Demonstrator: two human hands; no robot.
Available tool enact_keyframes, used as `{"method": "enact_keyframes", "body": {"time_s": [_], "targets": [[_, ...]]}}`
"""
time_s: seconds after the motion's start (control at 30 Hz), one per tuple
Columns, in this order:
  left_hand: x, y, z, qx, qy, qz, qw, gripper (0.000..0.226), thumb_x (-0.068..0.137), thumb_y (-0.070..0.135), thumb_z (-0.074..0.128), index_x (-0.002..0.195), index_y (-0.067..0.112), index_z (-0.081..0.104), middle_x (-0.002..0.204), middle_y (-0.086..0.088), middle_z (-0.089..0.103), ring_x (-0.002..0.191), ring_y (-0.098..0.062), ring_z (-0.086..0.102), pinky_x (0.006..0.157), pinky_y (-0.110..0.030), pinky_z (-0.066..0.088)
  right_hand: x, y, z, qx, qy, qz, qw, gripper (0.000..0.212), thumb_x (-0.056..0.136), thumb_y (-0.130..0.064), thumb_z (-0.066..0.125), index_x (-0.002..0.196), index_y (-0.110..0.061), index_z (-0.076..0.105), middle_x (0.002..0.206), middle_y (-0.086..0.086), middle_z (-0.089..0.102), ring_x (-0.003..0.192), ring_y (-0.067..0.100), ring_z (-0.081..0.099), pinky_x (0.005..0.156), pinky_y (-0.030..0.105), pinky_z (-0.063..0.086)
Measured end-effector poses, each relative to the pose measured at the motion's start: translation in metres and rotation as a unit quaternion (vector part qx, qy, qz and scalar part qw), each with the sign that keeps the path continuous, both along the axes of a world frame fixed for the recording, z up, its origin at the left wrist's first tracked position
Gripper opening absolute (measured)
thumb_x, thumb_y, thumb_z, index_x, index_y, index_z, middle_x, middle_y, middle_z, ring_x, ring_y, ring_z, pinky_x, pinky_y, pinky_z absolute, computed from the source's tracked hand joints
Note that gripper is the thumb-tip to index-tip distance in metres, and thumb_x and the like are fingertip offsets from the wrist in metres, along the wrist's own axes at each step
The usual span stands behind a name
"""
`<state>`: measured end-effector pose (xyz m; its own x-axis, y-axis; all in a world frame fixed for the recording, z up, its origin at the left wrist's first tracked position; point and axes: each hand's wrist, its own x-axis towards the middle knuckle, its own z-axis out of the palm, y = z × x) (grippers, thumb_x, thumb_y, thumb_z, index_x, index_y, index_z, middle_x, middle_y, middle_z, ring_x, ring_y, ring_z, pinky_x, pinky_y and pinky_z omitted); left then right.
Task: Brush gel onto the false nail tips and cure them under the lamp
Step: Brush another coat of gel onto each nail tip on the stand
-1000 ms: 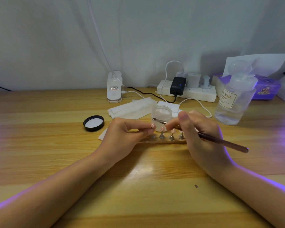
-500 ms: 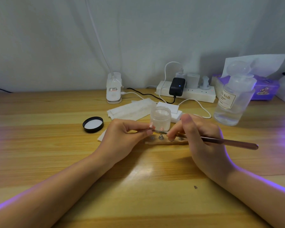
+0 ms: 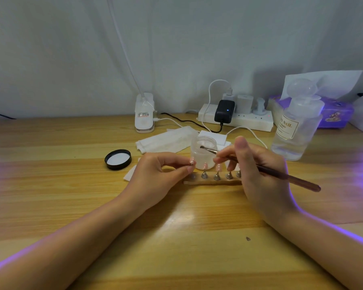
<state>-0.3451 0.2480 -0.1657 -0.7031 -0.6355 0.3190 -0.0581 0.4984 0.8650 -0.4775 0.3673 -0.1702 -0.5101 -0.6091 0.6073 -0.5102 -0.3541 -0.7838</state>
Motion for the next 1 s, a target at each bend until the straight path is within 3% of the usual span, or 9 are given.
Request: {"method": "enact_keyframes", "body": {"time_s": [0.13,0.23,0.4,0.5,0.67,0.87,1.0], "targets": [[0.000,-0.001,0.000,-0.009,0.000,-0.017,1.000,0.017,0.076,0.014,0.072,0.087,0.026,0.069,0.079,0.012,0.072,0.079,0.003,0.064,0.068,-0.001,0.041,0.001,0.000,0.000,-0.007,-0.009,0.009,1.000,0.043,0.088,-0.050,0.035,0.078,-0.019,0.064,0.062,0.001,0.066,0.055,0.016,0.061,0.054,0.020,0.047],[-0.001,0.000,-0.001,-0.008,0.005,-0.020,1.000,0.022,0.074,0.015,0.074,0.087,0.026,0.061,0.077,0.012,0.072,0.073,0.002,0.063,0.067,-0.002,0.040,0.000,-0.001,0.002,0.026,0.030,-0.006,0.999,0.040,0.090,-0.051,0.039,0.074,-0.021,0.062,0.066,-0.003,0.066,0.060,0.008,0.062,0.058,0.017,0.047],[0.001,0.002,-0.003,-0.061,-0.012,-0.025,0.998,0.025,0.072,0.023,0.075,0.088,0.029,0.056,0.077,0.018,0.071,0.075,0.000,0.061,0.066,-0.002,0.038,-0.001,-0.004,0.003,0.087,0.140,-0.087,0.982,0.010,0.078,-0.032,0.064,0.079,-0.025,0.057,0.069,-0.015,0.060,0.072,0.004,0.058,0.070,0.026,0.047],[0.001,0.003,-0.003,-0.083,-0.014,-0.027,0.996,0.026,0.072,0.020,0.076,0.086,0.028,0.055,0.076,0.020,0.070,0.074,0.000,0.060,0.068,-0.005,0.038,0.000,-0.005,0.000,0.112,0.207,-0.093,0.967,0.022,0.076,-0.023,0.073,0.084,-0.028,0.053,0.074,-0.018,0.060,0.076,0.002,0.057,0.078,0.040,0.047],[0.002,0.003,-0.003,-0.102,-0.016,-0.027,0.994,0.026,0.071,0.021,0.075,0.086,0.026,0.055,0.074,0.016,0.070,0.076,-0.001,0.061,0.071,-0.011,0.045,0.000,-0.008,-0.004,0.122,0.271,-0.117,0.948,0.020,0.073,-0.038,0.067,0.085,-0.029,0.054,0.073,-0.016,0.060,0.073,0.000,0.056,0.080,0.025,0.037],[0.003,0.004,-0.003,-0.116,-0.022,-0.022,0.993,0.029,0.071,0.020,0.076,0.087,0.030,0.055,0.074,0.018,0.068,0.076,0.002,0.060,0.070,-0.007,0.041,-0.003,-0.010,-0.006,0.124,0.303,-0.108,0.939,0.025,0.072,-0.031,0.075,0.088,-0.022,0.057,0.077,-0.014,0.060,0.075,0.007,0.059,0.080,0.031,0.041],[0.002,0.004,-0.004,-0.118,-0.019,-0.017,0.993,0.030,0.070,0.020,0.077,0.085,0.031,0.054,0.074,0.018,0.068,0.076,0.002,0.060,0.069,-0.007,0.041,-0.003,-0.011,-0.006,0.129,0.295,-0.114,0.940,0.022,0.073,-0.037,0.067,0.087,-0.024,0.057,0.076,-0.016,0.057,0.075,0.005,0.056,0.080,0.022,0.033]]}}
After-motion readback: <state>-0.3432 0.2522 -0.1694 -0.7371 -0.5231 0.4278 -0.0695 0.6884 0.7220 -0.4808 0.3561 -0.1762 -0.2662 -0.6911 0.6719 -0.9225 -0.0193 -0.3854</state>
